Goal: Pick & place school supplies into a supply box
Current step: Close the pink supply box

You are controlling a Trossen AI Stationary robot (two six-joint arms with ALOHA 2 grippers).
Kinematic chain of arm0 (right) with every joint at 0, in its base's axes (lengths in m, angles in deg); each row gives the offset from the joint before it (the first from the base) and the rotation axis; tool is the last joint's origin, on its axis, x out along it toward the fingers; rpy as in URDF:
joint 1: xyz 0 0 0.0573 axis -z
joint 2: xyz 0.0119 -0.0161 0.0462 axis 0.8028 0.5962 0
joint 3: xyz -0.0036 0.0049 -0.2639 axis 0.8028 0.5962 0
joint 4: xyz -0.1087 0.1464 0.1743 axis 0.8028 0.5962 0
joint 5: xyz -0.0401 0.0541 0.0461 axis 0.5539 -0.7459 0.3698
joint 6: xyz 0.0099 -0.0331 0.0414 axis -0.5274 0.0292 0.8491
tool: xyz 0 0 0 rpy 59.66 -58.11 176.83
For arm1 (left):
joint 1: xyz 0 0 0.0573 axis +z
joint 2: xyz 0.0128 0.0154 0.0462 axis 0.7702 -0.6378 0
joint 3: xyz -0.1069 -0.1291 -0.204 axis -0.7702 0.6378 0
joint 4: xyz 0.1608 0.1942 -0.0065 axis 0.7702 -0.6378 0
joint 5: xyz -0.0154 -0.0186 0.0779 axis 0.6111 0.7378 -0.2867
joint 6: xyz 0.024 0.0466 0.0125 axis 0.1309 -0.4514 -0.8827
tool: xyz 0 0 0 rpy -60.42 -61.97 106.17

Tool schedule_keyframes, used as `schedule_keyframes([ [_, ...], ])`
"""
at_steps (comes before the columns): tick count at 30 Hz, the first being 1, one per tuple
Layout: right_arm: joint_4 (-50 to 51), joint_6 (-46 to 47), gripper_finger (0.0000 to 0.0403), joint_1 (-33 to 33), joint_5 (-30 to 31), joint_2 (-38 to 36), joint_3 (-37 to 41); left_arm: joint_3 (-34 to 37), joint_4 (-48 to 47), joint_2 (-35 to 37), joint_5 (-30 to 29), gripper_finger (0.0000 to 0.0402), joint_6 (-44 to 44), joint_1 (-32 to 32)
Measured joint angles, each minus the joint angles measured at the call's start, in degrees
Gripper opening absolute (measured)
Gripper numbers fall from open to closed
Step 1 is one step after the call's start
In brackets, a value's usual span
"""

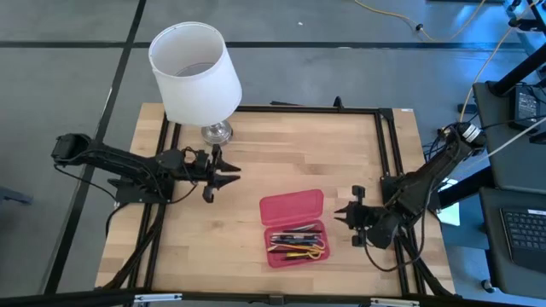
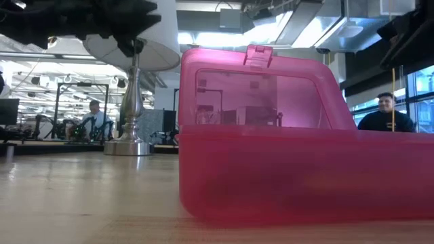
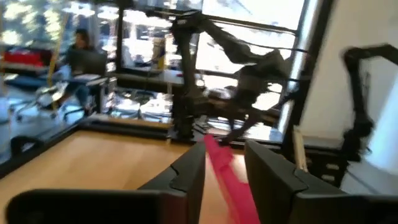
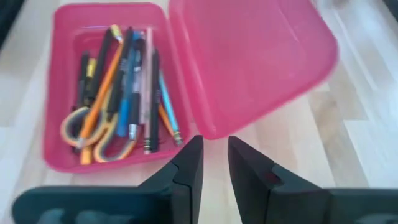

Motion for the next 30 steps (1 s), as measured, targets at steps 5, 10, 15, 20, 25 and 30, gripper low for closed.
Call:
schedule_keyframes([
  [5, -1.4, 0.0, 0.0078, 2.5, -0.4, -4.7, 3.7, -4.6, -1.0, -4.4, -3.2, 0.0052, -7.4, -6.2],
  [10, -1.7, -1.3, 0.0078, 4.4, -1.2, -10.3, 5.1, -10.6, -4.8, -11.2, -8.0, 0.0006, -10.9, -12.4],
  [15, -1.8, -1.7, 0.0078, 6.6, -2.7, -13.6, 6.7, -15.7, -5.3, -19.8, -8.6, 0.0001, -10.8, -17.5],
  [20, -1.8, -1.2, 0.0079, 9.1, -2.2, -13.9, 8.9, -21.2, -5.4, -29.7, -11.2, 0.0001, -8.0, -22.4],
  [25, -1.8, 2.8, 0.0079, 9.9, -3.0, -13.9, 11.0, -26.5, -5.2, -39.2, -13.0, 0.0001, -1.9, -26.4],
  [30, -3.7, 6.7, 0.0078, 9.9, -5.7, -13.9, 13.0, -30.8, -5.2, -47.1, -12.9, 0.0002, 4.3, -29.9],
])
